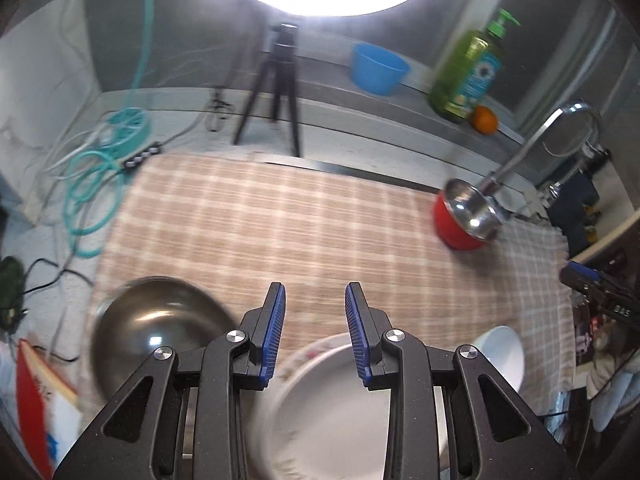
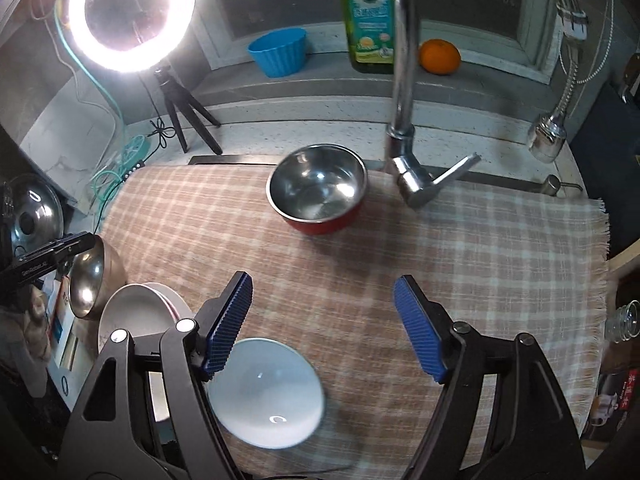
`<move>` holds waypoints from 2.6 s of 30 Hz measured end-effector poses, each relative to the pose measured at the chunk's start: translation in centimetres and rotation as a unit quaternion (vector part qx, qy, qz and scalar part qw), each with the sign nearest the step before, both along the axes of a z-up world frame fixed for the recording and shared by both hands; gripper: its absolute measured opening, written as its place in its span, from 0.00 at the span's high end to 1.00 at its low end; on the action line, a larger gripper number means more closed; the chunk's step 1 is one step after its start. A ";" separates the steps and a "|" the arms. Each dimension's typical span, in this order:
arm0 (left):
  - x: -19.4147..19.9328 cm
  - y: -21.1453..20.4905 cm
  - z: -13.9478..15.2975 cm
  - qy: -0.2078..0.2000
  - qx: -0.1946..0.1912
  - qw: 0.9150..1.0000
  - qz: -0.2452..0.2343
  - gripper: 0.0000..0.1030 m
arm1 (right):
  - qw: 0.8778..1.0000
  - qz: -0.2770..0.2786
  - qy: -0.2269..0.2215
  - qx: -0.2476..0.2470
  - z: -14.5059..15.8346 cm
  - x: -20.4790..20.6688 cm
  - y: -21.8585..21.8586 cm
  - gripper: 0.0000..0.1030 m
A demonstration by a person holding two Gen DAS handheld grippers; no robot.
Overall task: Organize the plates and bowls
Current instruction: 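Move the left tool to the red-bottomed steel bowl rim and close on it, then lift the red-bottomed bowl with the left tool and carry it over the large steel bowl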
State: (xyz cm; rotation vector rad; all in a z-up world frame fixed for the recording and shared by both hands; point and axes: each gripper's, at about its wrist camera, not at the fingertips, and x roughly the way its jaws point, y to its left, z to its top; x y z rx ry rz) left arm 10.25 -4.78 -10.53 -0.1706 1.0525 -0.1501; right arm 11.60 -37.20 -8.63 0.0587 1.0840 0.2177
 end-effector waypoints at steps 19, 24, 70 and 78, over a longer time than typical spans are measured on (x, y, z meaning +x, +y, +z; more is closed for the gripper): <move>9.6 -13.8 -4.2 0.053 -0.061 0.995 -0.055 0.80 | 0.994 -0.029 0.052 0.087 -4.7 7.4 -4.1 0.70; 11.8 -14.8 -4.7 0.063 -0.060 0.995 -0.054 0.80 | 0.992 -0.039 0.059 0.101 -5.7 8.9 -4.1 0.71; 10.2 -12.0 -4.4 0.064 -0.082 0.993 -0.059 0.93 | 0.991 -0.024 0.076 0.109 -5.3 8.4 1.4 0.91; 6.3 -8.6 -3.1 0.048 -0.090 0.994 -0.043 0.93 | 0.990 0.002 0.074 0.119 -3.9 5.5 4.9 0.91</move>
